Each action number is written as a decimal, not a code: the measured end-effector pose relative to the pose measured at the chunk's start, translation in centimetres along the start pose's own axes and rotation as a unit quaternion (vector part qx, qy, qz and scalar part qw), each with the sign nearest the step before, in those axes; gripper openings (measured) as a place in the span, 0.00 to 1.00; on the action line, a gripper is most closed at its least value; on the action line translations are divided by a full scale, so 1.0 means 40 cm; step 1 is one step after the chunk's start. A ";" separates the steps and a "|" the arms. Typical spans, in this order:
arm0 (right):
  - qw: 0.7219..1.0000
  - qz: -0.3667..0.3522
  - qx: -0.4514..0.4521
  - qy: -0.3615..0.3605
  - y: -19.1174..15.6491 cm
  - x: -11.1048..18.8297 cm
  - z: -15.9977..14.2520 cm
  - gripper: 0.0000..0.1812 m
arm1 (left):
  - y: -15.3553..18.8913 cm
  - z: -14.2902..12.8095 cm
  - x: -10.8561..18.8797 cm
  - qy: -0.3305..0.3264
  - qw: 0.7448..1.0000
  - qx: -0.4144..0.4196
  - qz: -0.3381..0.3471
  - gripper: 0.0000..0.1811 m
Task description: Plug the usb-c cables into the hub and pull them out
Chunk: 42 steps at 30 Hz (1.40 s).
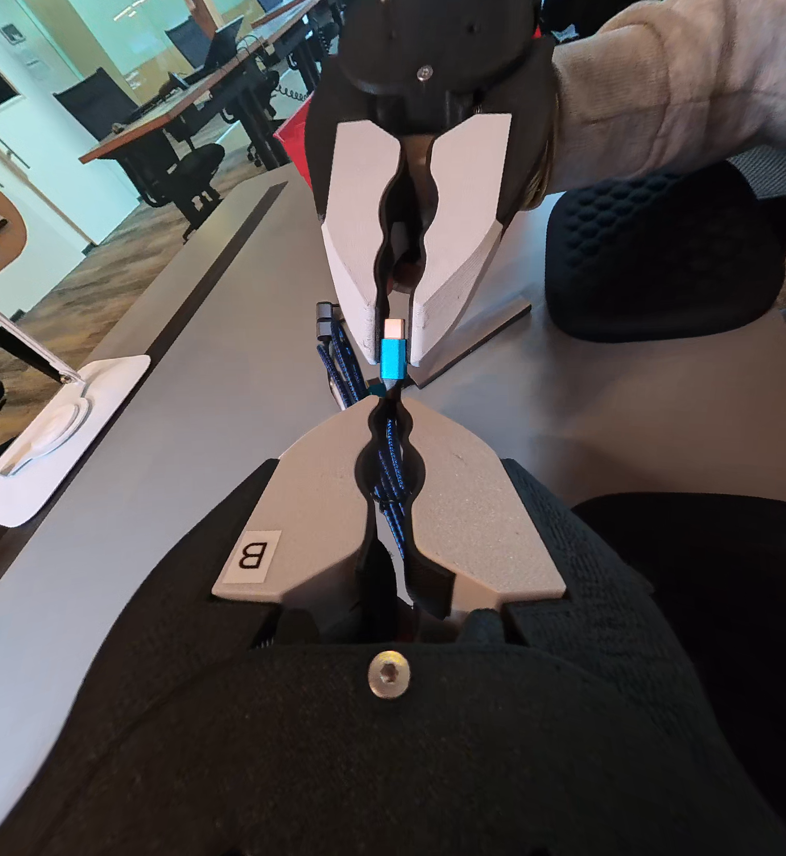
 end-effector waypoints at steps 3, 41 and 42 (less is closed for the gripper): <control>1.000 0.010 0.008 0.006 0.001 0.002 -0.005 0.05 | 0.001 -0.005 -0.005 0.012 1.000 0.024 -0.010 0.02; 0.996 0.030 -0.062 -0.050 0.004 -0.005 -0.057 0.08 | 0.001 -0.043 -0.074 -0.021 0.990 0.080 -0.118 0.06; 0.996 0.031 -0.062 -0.051 0.003 -0.008 -0.058 0.07 | 0.001 -0.043 -0.074 -0.023 0.990 0.077 -0.114 0.06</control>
Point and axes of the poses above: each gripper's, where its closed fingertips meet, x back along the fingers, z out of its top, y = z × x across the jaws, the point moved 9 cm from there along x, back along the fingers, and after that the axes turned 8 degrees about z, right-handed, at the moved point
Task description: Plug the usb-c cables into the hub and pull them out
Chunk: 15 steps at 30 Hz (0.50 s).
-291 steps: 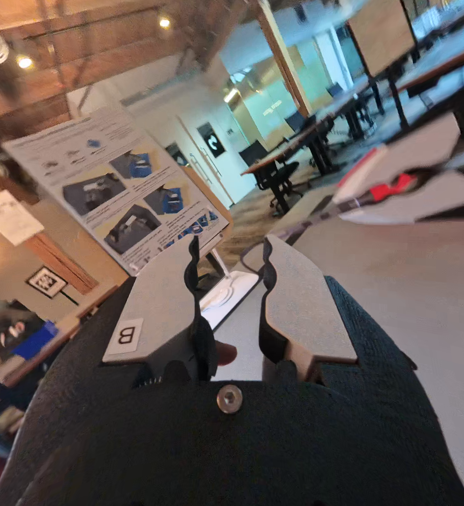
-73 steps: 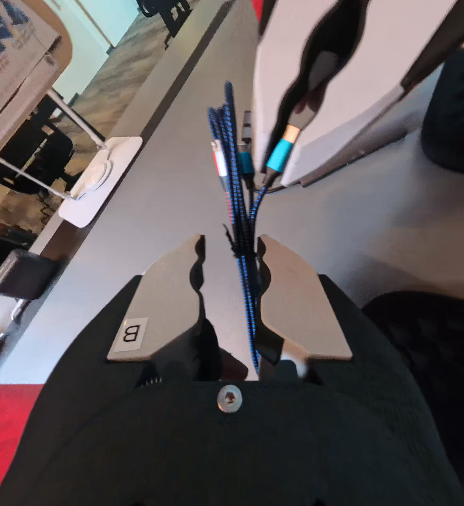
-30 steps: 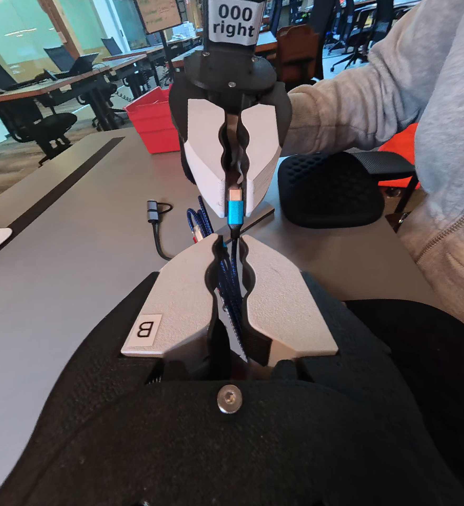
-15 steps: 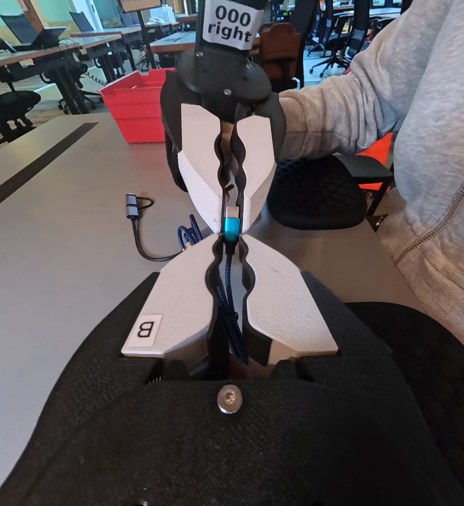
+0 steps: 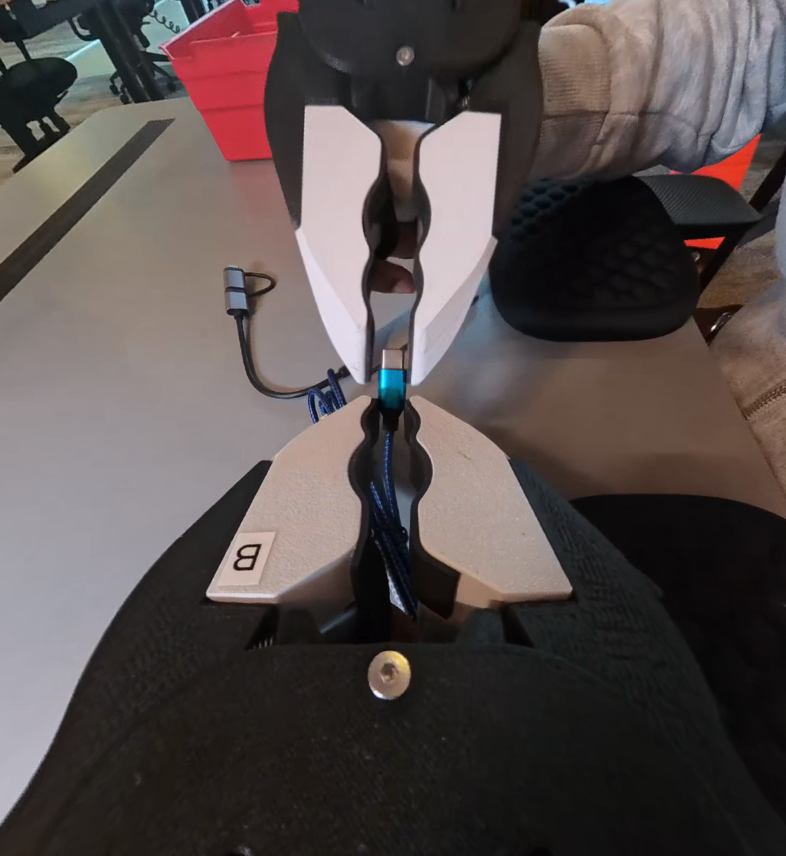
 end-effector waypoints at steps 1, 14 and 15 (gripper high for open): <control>1.000 0.005 -0.003 -0.003 0.000 -0.003 0.000 0.06 | 0.000 0.000 0.000 -0.002 1.000 -0.002 0.002 0.06; 1.000 0.019 0.017 0.018 0.000 -0.002 -0.006 0.05 | 0.006 0.001 -0.001 0.014 1.000 -0.001 -0.004 0.07; 1.000 0.019 0.017 0.017 0.000 -0.003 -0.008 0.05 | 0.006 0.002 0.000 0.016 1.000 -0.001 -0.006 0.06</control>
Point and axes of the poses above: each gripper's, where its closed fingertips meet, x back along the fingers, z out of its top, y = z × x across the jaws, the point moved 9 cm from there along x, back along the fingers, and after that the axes turned 8 degrees about z, right-handed, at the moved point
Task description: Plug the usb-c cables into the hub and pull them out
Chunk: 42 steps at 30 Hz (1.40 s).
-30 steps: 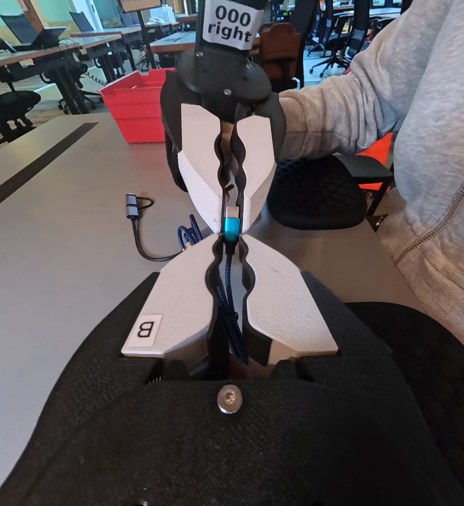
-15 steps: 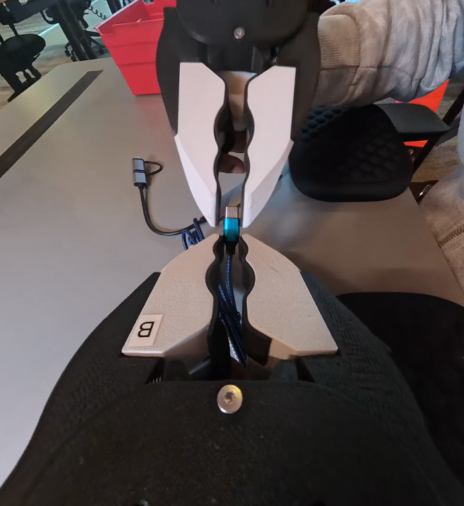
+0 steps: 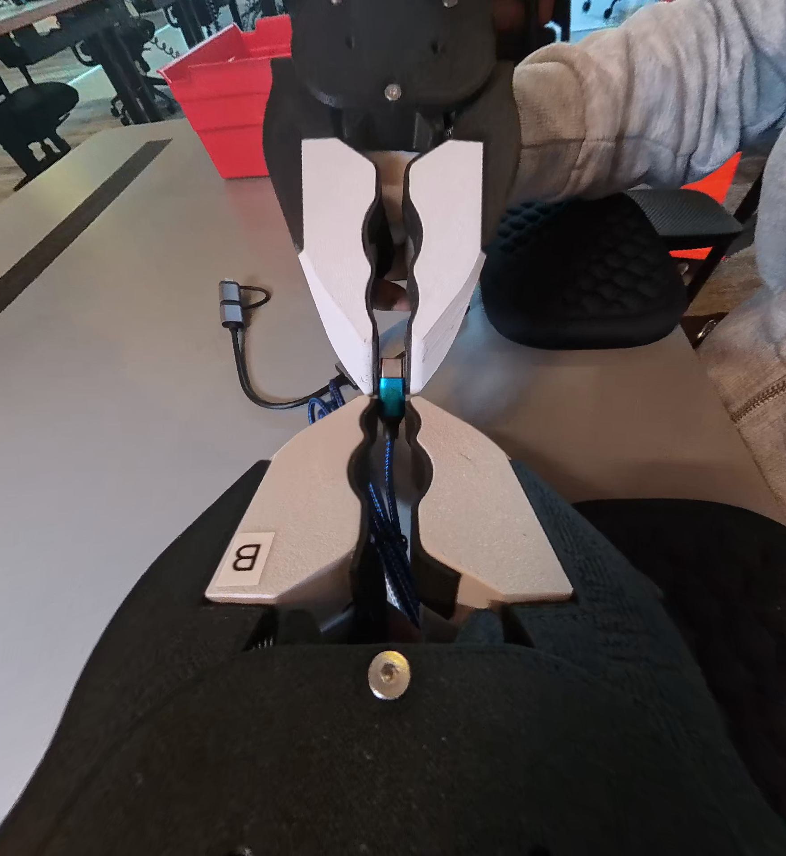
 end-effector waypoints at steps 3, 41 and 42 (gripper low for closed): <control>1.000 -0.001 0.000 0.003 -0.001 -0.001 -0.002 0.05 | 0.000 -0.001 0.001 -0.002 1.000 -0.001 -0.001 0.06; 0.899 -0.127 -0.412 -0.074 -0.041 0.139 -0.129 0.04 | 0.026 0.020 -0.017 -0.057 0.987 -0.083 0.127 0.06; 0.901 -0.149 -0.398 -0.087 -0.055 0.162 -0.108 0.04 | 0.026 0.021 -0.016 -0.055 0.987 -0.083 0.129 0.06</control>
Point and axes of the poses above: each gripper's, where its closed fingertips meet, x back along the fingers, z out of its top, y = z × x across the jaws, the point moved 9 cm from there along x, back along the fingers, and after that the axes turned 8 degrees about z, right-handed, at the moved point
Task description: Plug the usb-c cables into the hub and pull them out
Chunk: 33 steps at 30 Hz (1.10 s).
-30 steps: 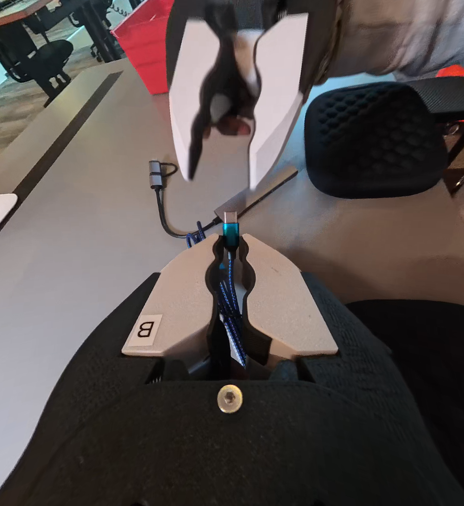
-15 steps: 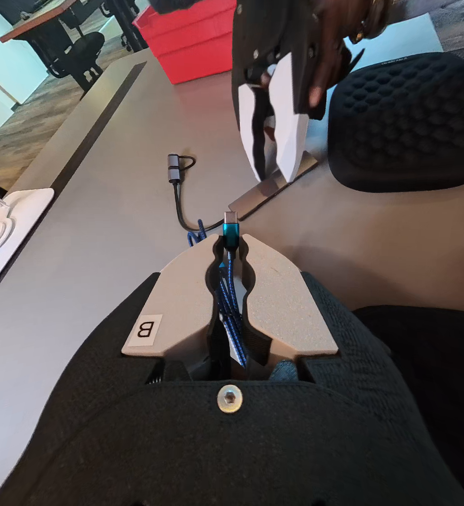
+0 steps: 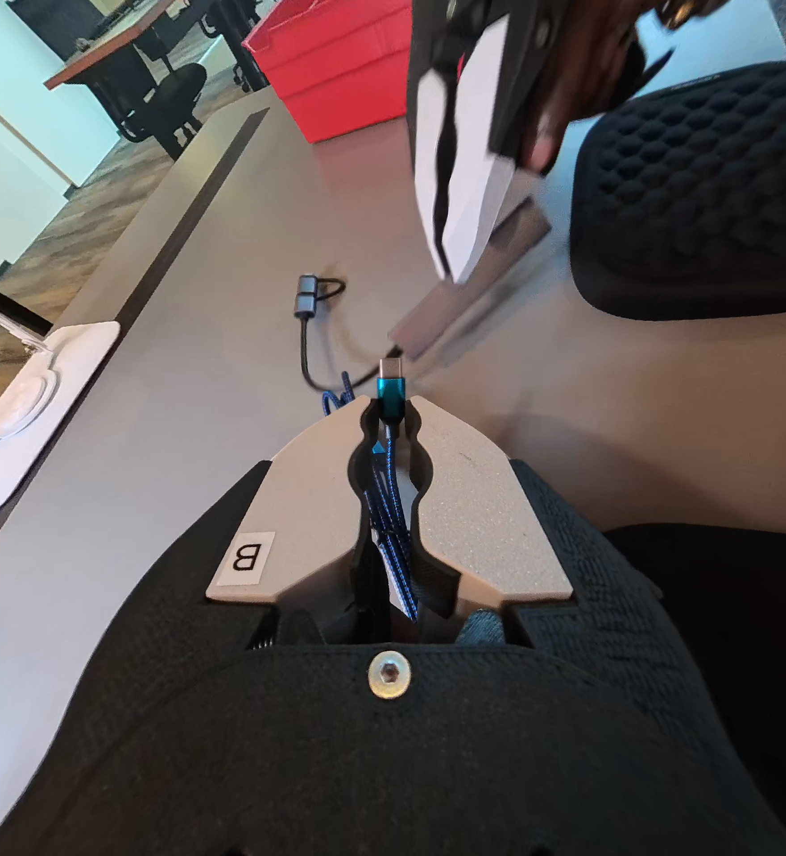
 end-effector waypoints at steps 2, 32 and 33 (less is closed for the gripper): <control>0.997 -0.069 0.038 -0.019 -0.046 0.069 -0.003 0.04 | -0.002 0.000 0.002 0.003 1.000 0.003 0.002 0.06; 0.978 -0.098 0.097 -0.155 -0.245 0.038 -0.163 0.05 | 0.026 0.005 -0.012 -0.004 0.999 -0.044 -0.010 0.06; 0.973 -0.109 0.125 -0.163 -0.250 0.036 -0.165 0.05 | 0.027 0.005 -0.012 -0.004 0.999 -0.045 -0.010 0.06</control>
Point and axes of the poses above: each gripper's, where its closed fingertips meet, x back along the fingers, z out of its top, y = z × x across the jaws, the point moved 9 cm from there along x, back along the fingers, and after that the axes turned 8 degrees about z, right-handed, at the moved point
